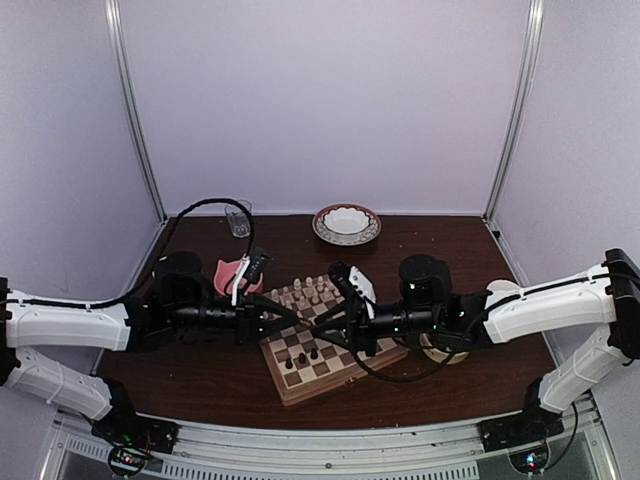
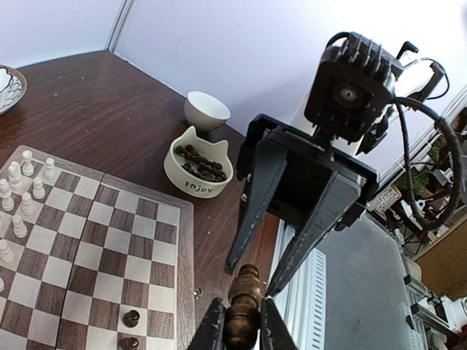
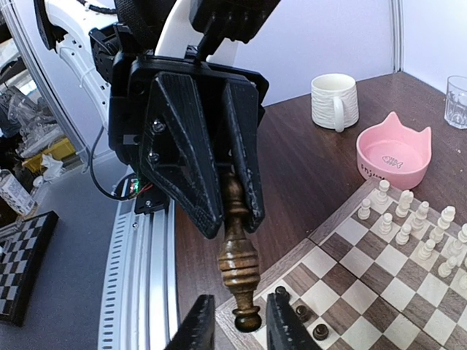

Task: Set up the chess pieces on the board
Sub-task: Pick up the pawn from the chess pile, then place the pawn on the chessboard.

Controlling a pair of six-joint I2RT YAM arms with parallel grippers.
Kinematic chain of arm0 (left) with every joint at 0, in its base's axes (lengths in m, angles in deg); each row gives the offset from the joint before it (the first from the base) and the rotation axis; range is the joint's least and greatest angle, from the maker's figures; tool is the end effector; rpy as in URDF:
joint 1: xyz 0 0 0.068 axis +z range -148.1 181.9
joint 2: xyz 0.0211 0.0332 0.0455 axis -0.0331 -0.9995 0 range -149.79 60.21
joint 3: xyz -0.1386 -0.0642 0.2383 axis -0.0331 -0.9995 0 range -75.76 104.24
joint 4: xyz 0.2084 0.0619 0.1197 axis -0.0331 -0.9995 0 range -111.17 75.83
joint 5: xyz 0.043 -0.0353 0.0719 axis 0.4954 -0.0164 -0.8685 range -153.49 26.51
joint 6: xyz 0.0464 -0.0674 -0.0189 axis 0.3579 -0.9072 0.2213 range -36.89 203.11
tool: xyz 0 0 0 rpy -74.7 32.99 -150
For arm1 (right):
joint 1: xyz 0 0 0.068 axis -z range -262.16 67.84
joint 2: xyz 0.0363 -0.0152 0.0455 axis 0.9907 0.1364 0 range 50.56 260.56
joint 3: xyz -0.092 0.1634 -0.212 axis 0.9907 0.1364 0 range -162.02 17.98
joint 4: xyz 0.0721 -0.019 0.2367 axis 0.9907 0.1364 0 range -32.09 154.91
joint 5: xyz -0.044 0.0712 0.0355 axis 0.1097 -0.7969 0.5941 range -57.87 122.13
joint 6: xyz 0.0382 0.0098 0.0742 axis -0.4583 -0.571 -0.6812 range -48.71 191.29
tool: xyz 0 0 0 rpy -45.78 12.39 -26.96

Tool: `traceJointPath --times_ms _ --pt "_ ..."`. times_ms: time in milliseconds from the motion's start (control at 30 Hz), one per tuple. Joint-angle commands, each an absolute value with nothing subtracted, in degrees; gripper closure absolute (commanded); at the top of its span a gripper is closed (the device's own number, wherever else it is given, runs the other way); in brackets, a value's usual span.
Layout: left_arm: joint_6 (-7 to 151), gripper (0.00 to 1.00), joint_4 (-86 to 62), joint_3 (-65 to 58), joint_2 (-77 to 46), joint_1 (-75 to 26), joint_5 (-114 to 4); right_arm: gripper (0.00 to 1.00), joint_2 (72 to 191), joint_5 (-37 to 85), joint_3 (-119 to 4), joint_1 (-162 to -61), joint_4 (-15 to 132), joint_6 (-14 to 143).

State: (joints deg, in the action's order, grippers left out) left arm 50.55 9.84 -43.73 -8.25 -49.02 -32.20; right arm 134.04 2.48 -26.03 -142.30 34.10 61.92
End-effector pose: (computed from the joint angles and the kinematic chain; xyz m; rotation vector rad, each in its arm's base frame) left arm 0.1432 -0.2369 0.2508 0.7566 1.8859 -1.4749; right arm 0.1367 0.3113 0.2486 -1.2093 1.6203 1.2878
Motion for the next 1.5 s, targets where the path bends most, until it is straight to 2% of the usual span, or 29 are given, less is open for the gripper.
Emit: traceJointPath --times_ms 0,133,233,467,633,900,1100,1267,1467 --pt "50.72 1.00 12.64 -44.38 -7.02 -48.64 -32.11 0.79 133.99 0.90 -27.22 -142.54 33.24 61.75" --pt "50.72 1.00 12.57 -44.47 -7.03 -48.62 -32.29 0.95 133.59 1.22 -27.16 -142.54 33.53 61.66" --pt "50.92 1.00 12.00 -44.54 -6.73 -48.63 -33.22 1.00 133.37 1.92 -27.41 -142.50 34.31 61.71" --pt "54.75 1.00 1.21 -44.60 -1.53 -48.56 -48.62 1.00 131.04 8.55 -30.05 -141.50 46.71 63.79" --pt "57.76 1.00 -6.80 -44.30 3.15 -48.59 -60.59 1.00 134.83 11.97 -41.33 -140.57 72.40 65.41" --pt "58.62 1.00 -8.15 -45.08 5.64 -48.64 -64.73 1.00 146.65 18.94 -64.51 -140.52 110.15 63.73" --pt "59.68 1.00 -9.10 -45.56 7.25 -48.63 -67.67 1.00 155.98 27.33 -77.08 -140.52 128.14 64.78" --pt "59.73 1.00 -9.30 -45.88 8.37 -48.64 -67.62 1.00 164.25 38.70 -82.69 -140.52 137.86 65.14" --pt "59.39 1.00 -9.53 -45.97 9.38 -48.59 -66.91 1.00 169.66 38.91 -85.63 -140.37 140.21 67.33"
